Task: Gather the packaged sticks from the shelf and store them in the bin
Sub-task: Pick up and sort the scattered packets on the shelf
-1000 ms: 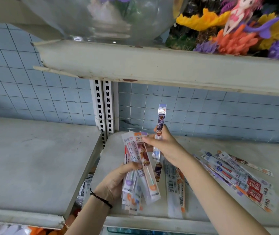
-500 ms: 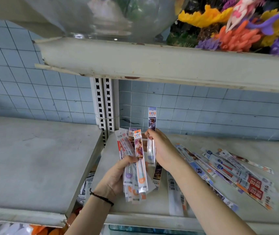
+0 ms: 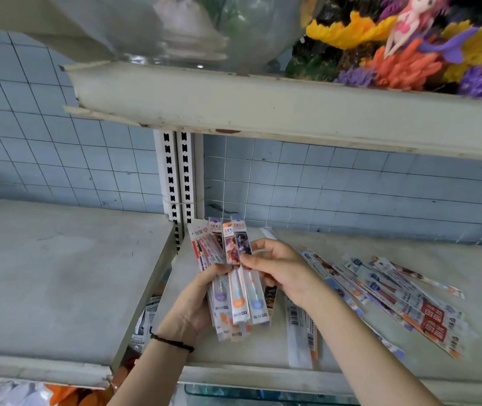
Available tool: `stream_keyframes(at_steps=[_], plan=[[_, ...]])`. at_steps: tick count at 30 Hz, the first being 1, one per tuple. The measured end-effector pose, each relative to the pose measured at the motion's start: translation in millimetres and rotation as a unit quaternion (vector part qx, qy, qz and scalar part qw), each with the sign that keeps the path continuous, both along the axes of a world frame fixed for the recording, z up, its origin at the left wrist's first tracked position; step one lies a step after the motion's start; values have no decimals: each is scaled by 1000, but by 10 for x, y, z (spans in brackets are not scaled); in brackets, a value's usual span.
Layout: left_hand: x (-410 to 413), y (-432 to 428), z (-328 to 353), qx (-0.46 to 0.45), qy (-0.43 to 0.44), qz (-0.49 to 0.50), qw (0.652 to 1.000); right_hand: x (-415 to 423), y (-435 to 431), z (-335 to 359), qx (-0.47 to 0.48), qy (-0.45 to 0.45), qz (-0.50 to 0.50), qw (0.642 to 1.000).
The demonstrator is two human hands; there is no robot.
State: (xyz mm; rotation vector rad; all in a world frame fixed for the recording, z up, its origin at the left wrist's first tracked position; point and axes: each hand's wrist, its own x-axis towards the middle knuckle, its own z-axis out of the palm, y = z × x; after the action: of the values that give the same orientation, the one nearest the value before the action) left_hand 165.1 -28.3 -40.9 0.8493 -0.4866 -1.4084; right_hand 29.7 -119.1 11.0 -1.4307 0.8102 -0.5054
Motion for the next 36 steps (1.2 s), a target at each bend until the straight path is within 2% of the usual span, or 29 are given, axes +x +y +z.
stream_keyframes(at_steps=[7, 15, 20, 23, 29, 31, 33, 36], plan=[[-27, 22, 24, -15, -14, -13, 1000, 60, 114, -88, -19, 32, -34, 999], [-94, 58, 67, -35, -54, -41, 997, 113, 154, -87, 9, 22, -37, 999], [-89, 59, 74, -22, -66, -37, 997, 84, 115, -56, -33, 35, -58, 997], [-93, 54, 65, -20, -53, -47, 997, 52, 47, 27, -50, 17, -65, 996], [-72, 22, 39, -42, 29, -39, 998, -2, -50, 95, -106, 69, -18, 992], [-44, 3, 32, -34, 59, -22, 997, -82, -150, -17, -202, 185, -23, 961], [-14, -6, 20, -34, 77, -9, 996, -203, -223, -176, -290, 304, -19, 907], [14, -27, -11, -30, 91, -4, 995, -325, -206, -341, -334, 358, -9, 872]])
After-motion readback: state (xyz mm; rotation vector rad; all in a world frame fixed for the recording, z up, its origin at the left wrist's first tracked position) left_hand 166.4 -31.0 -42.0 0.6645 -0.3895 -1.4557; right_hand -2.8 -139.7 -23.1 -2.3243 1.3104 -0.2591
